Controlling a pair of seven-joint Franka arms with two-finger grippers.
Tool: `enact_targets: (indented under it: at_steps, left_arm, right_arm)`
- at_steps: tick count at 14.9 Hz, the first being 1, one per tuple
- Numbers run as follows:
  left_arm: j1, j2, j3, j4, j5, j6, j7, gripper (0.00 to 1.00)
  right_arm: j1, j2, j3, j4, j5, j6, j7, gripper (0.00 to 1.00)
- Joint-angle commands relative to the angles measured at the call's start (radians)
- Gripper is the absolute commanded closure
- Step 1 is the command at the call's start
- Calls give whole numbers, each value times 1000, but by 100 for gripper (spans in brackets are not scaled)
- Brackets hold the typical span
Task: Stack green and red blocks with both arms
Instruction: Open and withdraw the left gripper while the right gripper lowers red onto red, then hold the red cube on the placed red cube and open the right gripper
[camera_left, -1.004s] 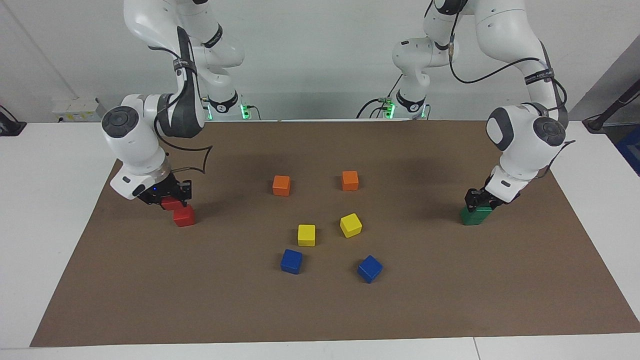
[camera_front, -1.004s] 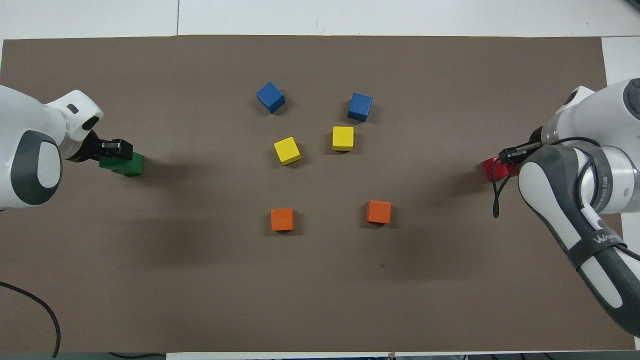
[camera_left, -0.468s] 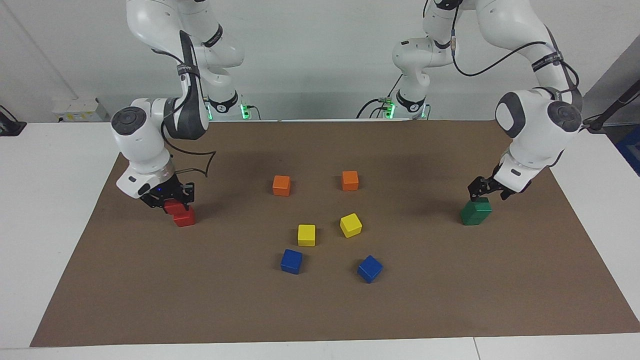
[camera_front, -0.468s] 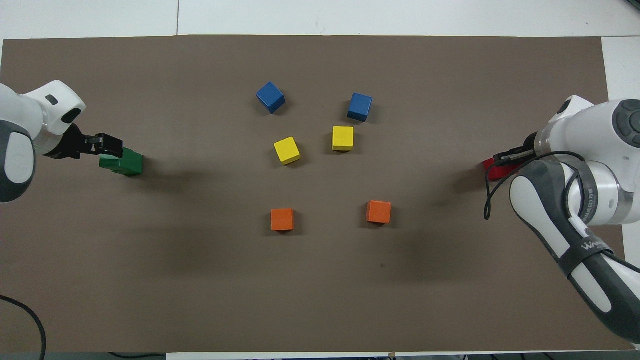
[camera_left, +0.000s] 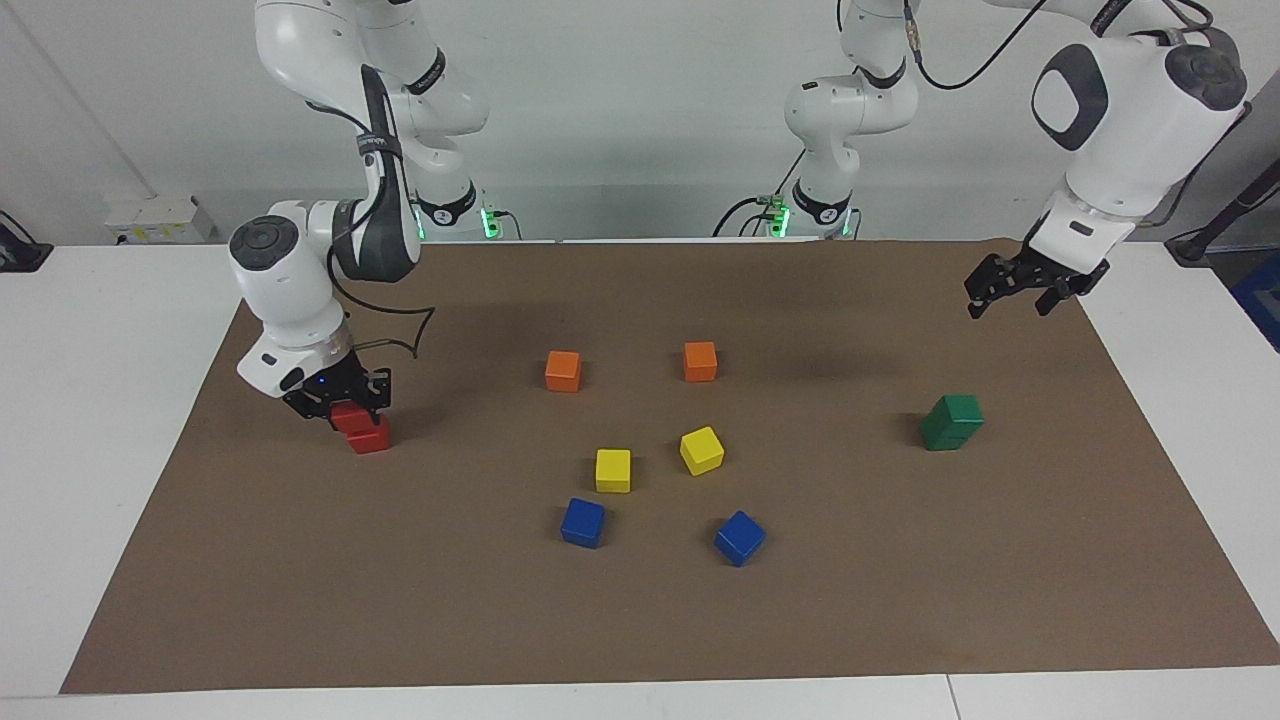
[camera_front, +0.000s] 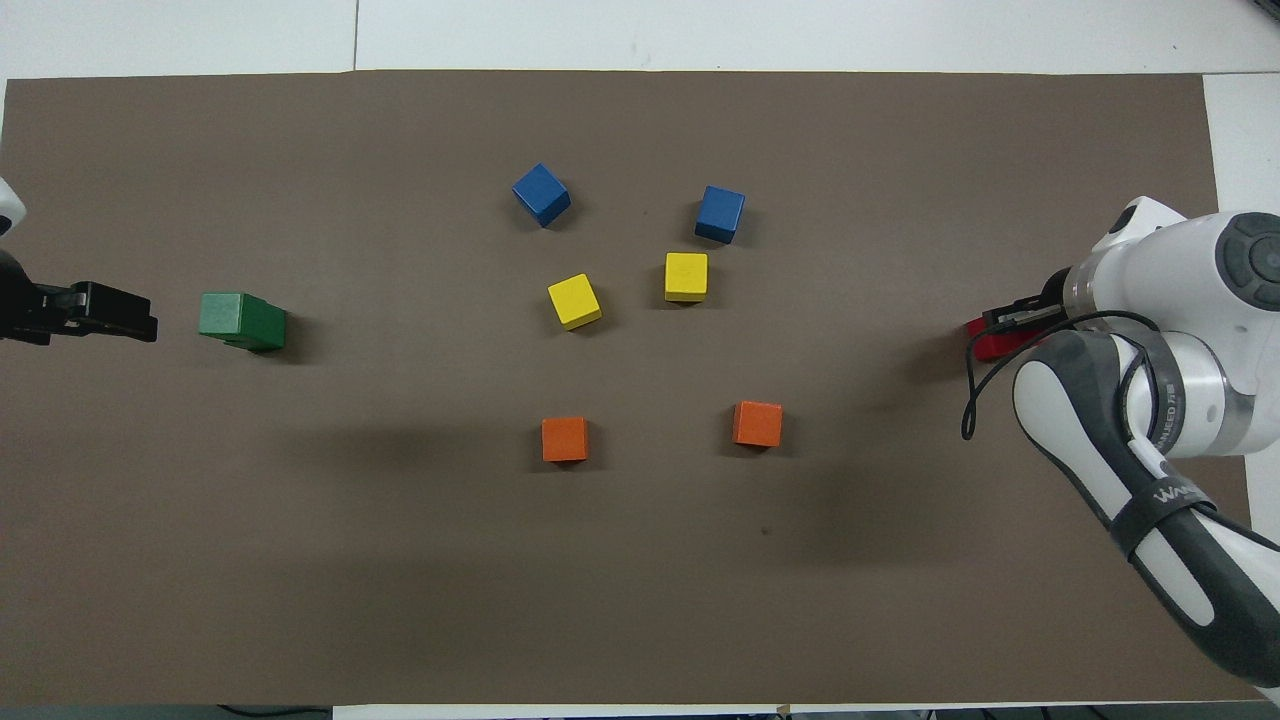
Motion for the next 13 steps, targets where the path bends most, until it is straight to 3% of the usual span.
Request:
enact_targets:
  at_steps: [1, 3, 6, 10, 13]
  left_arm:
    - [-15, -20, -7, -13, -6, -34, -1, 0]
    - [-18, -19, -7, -12, -6, -19, -1, 0]
    - [-55, 18, -5, 77, -1, -66, -1, 0]
    - [-81, 9, 21, 49, -10, -57, -23, 0]
    - [-77, 45, 21, 97, -27, -60, -26, 0]
  right_arm:
    - [-19, -7, 13, -28, -1, 42, -8, 100]
    - [-19, -7, 13, -48, -1, 72, -8, 100]
    - [-19, -7, 13, -54, -1, 78, -8, 100]
    - [-22, -2, 13, -60, -1, 93, -9, 100]
    - [-37, -2, 13, -71, 0, 110, -11, 97]
